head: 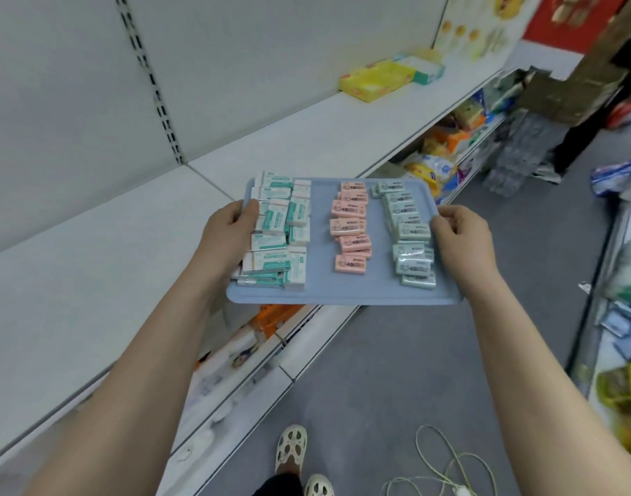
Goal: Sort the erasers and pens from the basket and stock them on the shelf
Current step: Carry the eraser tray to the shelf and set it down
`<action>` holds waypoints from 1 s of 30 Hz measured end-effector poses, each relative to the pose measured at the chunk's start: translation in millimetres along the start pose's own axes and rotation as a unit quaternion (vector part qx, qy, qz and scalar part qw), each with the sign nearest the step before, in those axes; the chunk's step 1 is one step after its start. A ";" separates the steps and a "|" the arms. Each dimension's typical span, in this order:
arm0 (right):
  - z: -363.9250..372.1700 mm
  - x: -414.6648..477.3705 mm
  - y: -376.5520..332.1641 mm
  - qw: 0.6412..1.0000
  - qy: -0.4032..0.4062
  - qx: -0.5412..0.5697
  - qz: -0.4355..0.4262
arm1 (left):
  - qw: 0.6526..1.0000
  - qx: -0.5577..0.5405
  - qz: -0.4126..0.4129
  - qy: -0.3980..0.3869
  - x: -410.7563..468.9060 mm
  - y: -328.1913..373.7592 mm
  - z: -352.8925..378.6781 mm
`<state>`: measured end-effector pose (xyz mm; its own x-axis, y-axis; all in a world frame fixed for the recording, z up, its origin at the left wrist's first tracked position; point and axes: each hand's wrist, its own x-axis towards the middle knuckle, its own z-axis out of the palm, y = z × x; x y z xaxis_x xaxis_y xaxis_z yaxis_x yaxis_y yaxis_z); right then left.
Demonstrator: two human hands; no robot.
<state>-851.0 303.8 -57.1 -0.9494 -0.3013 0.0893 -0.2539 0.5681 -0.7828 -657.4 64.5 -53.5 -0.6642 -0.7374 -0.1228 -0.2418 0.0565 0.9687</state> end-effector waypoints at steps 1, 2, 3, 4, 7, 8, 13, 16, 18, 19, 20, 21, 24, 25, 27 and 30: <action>-0.7 5.9 1.9 1.000 0.007 0.000 0.004 | 1.000 0.002 0.005 -0.007 9.4 2.5 4.5; -1.5 11.1 3.0 1.000 0.017 0.000 0.009 | 1.000 0.004 0.011 -0.016 18.9 5.4 9.1; -2.0 16.7 3.9 1.000 0.028 0.000 0.014 | 1.000 0.008 0.015 -0.026 28.5 8.1 13.3; -2.5 22.5 3.9 0.999 0.036 0.002 0.015 | 0.999 0.011 0.020 -0.035 38.6 10.9 17.1; -1.5 40.6 5.5 0.998 0.050 0.005 0.025 | 0.997 0.030 0.032 -0.057 66.8 17.4 27.8; -1.0 47.0 6.6 0.998 0.054 0.005 0.028 | 0.997 0.032 0.034 -0.062 75.5 19.7 32.2; -0.9 81.9 13.9 0.996 0.069 0.011 0.048 | 0.995 0.038 0.034 -0.083 114.2 32.0 54.1; -2.0 109.5 20.9 0.996 0.068 0.016 0.053 | 0.995 0.038 0.033 -0.091 137.4 40.2 72.4; -4.5 130.6 24.7 0.996 0.065 0.021 0.056 | 0.995 0.033 0.032 -0.089 152.8 46.6 87.9; -6.1 142.5 27.4 0.996 0.066 0.023 0.054 | 0.995 0.030 0.031 -0.087 161.3 49.7 96.1; -8.4 154.7 29.9 0.996 0.066 0.024 0.052 | 0.995 0.029 0.032 -0.086 169.3 53.0 104.5; -10.9 167.2 32.8 0.996 0.064 0.027 0.051 | 0.996 0.028 0.032 -0.084 177.4 56.0 113.2; -20.0 206.1 42.1 0.997 0.059 0.032 0.048 | 0.996 0.024 0.027 -0.080 201.2 65.6 140.8; -23.0 218.8 46.4 0.997 0.058 0.030 0.047 | 0.996 0.022 0.026 -0.078 208.6 68.8 150.2; -28.9 243.4 53.2 0.997 0.057 0.025 0.045 | 0.997 0.020 0.026 -0.073 222.0 76.3 169.0; -38.2 278.9 62.7 0.997 0.056 0.024 0.049 | 0.997 0.019 0.027 -0.066 244.1 87.4 196.9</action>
<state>-1138.8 284.7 -57.7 -0.9847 -0.1564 0.0770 -0.1519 0.5532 -0.8191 -979.9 22.0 -41.3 -0.7638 -0.6376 -0.1002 -0.2279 0.1212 0.9661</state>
